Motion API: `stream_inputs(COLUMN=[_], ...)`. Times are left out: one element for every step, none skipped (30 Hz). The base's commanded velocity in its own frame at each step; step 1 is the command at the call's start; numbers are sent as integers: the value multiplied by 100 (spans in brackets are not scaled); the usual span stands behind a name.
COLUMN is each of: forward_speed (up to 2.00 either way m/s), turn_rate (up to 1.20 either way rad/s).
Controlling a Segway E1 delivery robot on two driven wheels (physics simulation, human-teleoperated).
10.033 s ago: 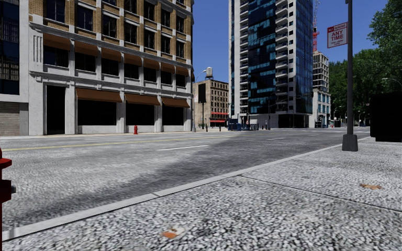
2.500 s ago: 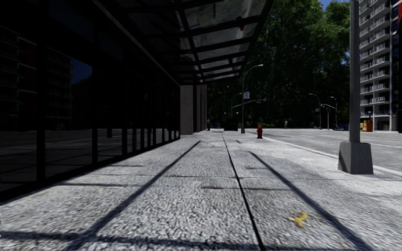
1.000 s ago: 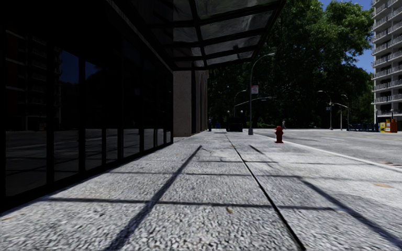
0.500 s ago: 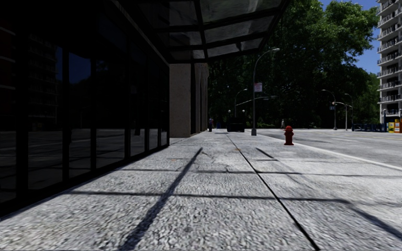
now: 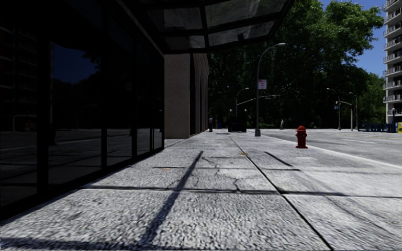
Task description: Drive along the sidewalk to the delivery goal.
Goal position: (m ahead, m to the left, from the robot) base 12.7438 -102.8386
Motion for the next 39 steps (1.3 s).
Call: stream_inputs(forward_speed=[200, 200, 200, 200, 200, 200, 200, 200, 200, 200, 200, 200, 200, 200, 200, 200, 200, 200, 200, 200, 200, 200, 200, 200, 200, 200, 200, 200, 200, 200, 200, 200, 200, 200, 200, 200, 200, 200, 200], turn_rate=[0, 0, 0, 0, 0, 0, 0, 0, 0, 0, 0, 0, 0, 0, 0, 0, 0, 0, 0, 0, 0, 0, 0, 0, 0, 0, 0, 0, 0, 0, 0, 0, 0, 0, 0, 0, 0, 0, 0])
